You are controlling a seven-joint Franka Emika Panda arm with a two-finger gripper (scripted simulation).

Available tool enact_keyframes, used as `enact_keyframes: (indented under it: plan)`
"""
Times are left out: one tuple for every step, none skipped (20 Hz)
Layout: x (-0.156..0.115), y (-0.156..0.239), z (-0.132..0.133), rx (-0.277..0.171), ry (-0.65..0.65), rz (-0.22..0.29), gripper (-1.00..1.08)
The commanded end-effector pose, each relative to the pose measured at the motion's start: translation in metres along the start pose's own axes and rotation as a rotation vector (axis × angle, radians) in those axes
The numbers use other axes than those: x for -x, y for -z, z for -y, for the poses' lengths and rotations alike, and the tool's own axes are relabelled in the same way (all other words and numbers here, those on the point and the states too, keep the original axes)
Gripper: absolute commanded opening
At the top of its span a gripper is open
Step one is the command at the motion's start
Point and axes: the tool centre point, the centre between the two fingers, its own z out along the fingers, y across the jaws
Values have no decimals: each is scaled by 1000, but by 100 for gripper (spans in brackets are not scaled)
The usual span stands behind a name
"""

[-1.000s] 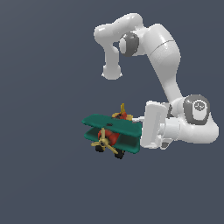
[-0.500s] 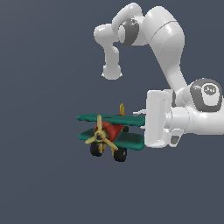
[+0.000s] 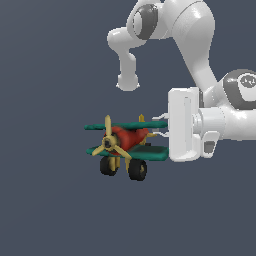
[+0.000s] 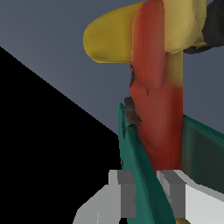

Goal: Pick up the object and move it to a goal position.

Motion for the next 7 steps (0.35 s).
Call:
enact_keyframes:
  plan:
    - [7,0,6,8,-32,1,-100]
    - [8,0,7,10,-39,1,-100]
    - [9,0,8,12,-45,1,-100]
    - [10,0,9,13,-49,1,-100]
    - [11,0,10,14,-52,1,-100]
    - [11,0,10,15,-54,1,-100]
    - [11,0,10,15,-54,1,-100]
